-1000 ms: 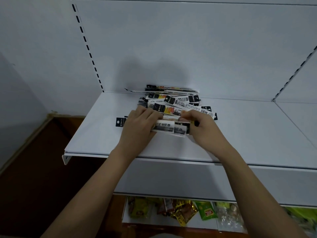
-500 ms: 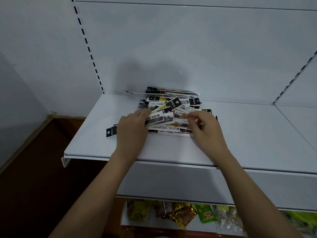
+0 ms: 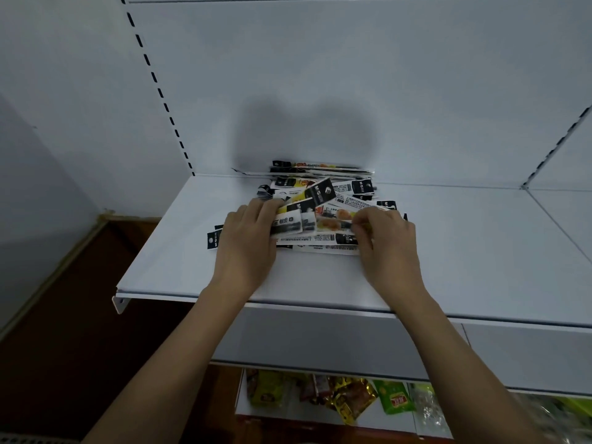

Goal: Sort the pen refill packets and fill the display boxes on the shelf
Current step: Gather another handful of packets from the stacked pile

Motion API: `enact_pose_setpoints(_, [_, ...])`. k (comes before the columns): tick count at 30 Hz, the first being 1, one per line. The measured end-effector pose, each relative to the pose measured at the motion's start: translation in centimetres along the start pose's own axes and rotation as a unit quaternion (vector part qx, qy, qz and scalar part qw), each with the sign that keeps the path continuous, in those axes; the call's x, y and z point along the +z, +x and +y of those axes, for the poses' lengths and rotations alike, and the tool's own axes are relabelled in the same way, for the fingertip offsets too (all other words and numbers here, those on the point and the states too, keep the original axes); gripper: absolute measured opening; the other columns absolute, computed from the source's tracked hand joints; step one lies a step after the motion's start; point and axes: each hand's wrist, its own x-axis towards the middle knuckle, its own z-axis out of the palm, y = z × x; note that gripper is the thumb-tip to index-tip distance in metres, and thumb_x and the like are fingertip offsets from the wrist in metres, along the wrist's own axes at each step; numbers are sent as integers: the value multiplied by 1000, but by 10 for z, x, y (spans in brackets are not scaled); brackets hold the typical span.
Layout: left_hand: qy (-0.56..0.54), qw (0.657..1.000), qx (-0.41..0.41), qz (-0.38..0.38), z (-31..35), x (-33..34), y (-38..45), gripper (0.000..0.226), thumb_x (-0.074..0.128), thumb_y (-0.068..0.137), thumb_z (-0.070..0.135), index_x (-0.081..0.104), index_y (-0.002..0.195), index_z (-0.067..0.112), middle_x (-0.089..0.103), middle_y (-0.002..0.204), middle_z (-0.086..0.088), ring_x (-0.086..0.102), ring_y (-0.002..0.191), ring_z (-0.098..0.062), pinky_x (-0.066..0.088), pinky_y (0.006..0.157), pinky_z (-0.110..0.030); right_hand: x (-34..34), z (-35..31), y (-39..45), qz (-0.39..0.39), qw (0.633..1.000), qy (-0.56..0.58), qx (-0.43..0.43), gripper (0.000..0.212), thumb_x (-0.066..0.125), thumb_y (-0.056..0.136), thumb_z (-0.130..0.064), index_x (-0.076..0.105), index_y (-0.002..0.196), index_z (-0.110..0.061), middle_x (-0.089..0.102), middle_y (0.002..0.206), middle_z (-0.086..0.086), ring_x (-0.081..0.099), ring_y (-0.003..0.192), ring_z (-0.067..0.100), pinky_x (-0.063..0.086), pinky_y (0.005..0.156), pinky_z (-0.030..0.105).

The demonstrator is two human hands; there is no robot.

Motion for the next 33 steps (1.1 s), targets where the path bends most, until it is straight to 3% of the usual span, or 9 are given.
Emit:
enact_pose_setpoints(5, [-20, 992, 118, 29, 7, -7, 2, 32, 56, 89, 26, 53, 120, 21, 52, 96, -5, 47, 80, -19, 35, 66, -34, -4, -4, -4, 33, 988, 146, -44, 20, 63, 88, -3, 66, 100, -18, 54, 87, -19, 44, 77, 4, 36, 69, 12])
enact_pose_setpoints(9, [12, 983, 183, -30, 9, 1, 2, 56, 68, 80, 56, 52, 121, 22, 45, 111, -3, 51, 93, -21, 34, 73, -35, -6, -2, -4, -68, 969, 227, -73, 30, 63, 83, 4, 69, 109, -11, 71, 110, 8, 62, 111, 20, 48, 91, 28])
enact_pose_setpoints(11, [33, 979, 191, -67, 10, 3, 5, 54, 73, 78, 52, 54, 119, 22, 51, 114, -5, 51, 94, -23, 34, 72, -36, -11, -2, -4, -106, 952, 278, -77, 35, 62, 82, 9, 68, 107, -16, 72, 110, 4, 58, 117, 9, 45, 95, 18])
enact_pose_setpoints(14, [54, 975, 197, -82, 15, 1, 9, 30, 60, 86, 38, 61, 107, 16, 65, 96, -5, 45, 87, -23, 34, 68, -36, -15, -2, -4, -147, 934, 317, -77, 33, 62, 85, 10, 67, 106, -15, 72, 103, 0, 51, 118, 16, 44, 87, 12])
enact_pose_setpoints(16, [70, 975, 191, -93, 16, 1, 8, 23, 59, 83, 22, 57, 105, 16, 65, 89, -5, 44, 84, -23, 34, 66, -36, -16, -2, -5, -158, 916, 366, -50, 21, 53, 97, -4, 66, 108, -16, 70, 100, -8, 58, 108, 20, 48, 83, 17])
enact_pose_setpoints(18, [73, 977, 162, -114, 18, 1, 5, 43, 69, 75, 6, 49, 111, 18, 64, 90, -6, 49, 85, -26, 35, 68, -37, -19, -5, -5, -143, 894, 425, -10, 26, 39, 103, -20, 63, 112, -22, 69, 103, -9, 65, 96, 18, 54, 79, 26])
enact_pose_setpoints(22, [82, 977, 137, -144, 22, -1, 5, 67, 76, 65, -3, 46, 121, 19, 62, 95, -6, 58, 82, -30, 41, 69, -38, -23, -9, -5, -112, 906, 405, -41, 30, 34, 104, -35, 55, 125, -32, 64, 118, -9, 60, 107, 7, 46, 86, 16])
enact_pose_setpoints(28, [63, 987, 99, -107, 19, -4, 6, 64, 69, 54, -9, 60, 113, 12, 63, 86, -4, 53, 78, -27, 37, 65, -33, -4, -39, -5, -123, 936, 317, -89, 24, 44, 103, -12, 60, 121, -10, 58, 117, 0, 52, 108, 3, 39, 92, 14])
enact_pose_setpoints(33, [-2, 999, -19, -43, 12, -9, 3, 46, 68, 63, -13, 66, 104, 9, 69, 90, -8, 58, 75, -33, 37, 67, -34, -17, -65, -3, -95, 891, 441, 47, 33, 42, 103, -31, 56, 130, -19, 62, 115, -11, 60, 99, 2, 50, 83, 22])
